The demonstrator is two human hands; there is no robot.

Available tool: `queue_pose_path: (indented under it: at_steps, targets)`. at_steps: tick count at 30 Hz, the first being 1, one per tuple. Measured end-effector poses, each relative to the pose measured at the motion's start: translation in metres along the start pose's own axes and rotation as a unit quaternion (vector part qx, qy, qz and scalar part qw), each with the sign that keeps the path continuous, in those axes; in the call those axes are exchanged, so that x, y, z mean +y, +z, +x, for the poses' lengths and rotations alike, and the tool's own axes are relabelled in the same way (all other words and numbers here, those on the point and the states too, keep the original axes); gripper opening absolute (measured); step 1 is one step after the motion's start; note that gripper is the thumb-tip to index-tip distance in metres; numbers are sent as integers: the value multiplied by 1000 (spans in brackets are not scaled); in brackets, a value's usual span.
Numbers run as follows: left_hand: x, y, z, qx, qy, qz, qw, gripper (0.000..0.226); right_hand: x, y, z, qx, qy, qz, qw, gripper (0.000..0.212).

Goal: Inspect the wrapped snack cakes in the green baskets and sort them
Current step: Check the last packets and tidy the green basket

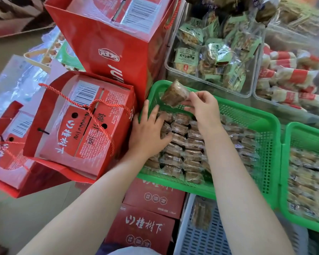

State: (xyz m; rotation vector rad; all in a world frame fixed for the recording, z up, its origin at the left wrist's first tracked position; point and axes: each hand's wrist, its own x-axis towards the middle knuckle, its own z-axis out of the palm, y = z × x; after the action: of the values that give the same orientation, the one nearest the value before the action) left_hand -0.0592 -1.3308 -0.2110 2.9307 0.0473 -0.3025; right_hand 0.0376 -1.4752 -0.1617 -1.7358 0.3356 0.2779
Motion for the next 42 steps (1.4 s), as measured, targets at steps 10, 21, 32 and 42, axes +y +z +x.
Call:
queue_pose_path:
  at_steps: [10, 21, 32, 42]
  targets:
    - [46, -87, -71, 23, -101, -736, 669, 54, -21, -55, -144, -49, 140, 326, 934, 20]
    - [59, -104, -171, -83, -129, -764, 626, 28, -9, -72, -254, -28, -118, 4, 993, 28]
    - [59, -114, -221, -113, -152, -844, 503, 20, -1, -78, -303, 88, -215, -62, 971, 28]
    - [55, -118, -237, -78, -164, -816, 550, 19, 1, -80, -334, 139, -311, -104, 935, 21]
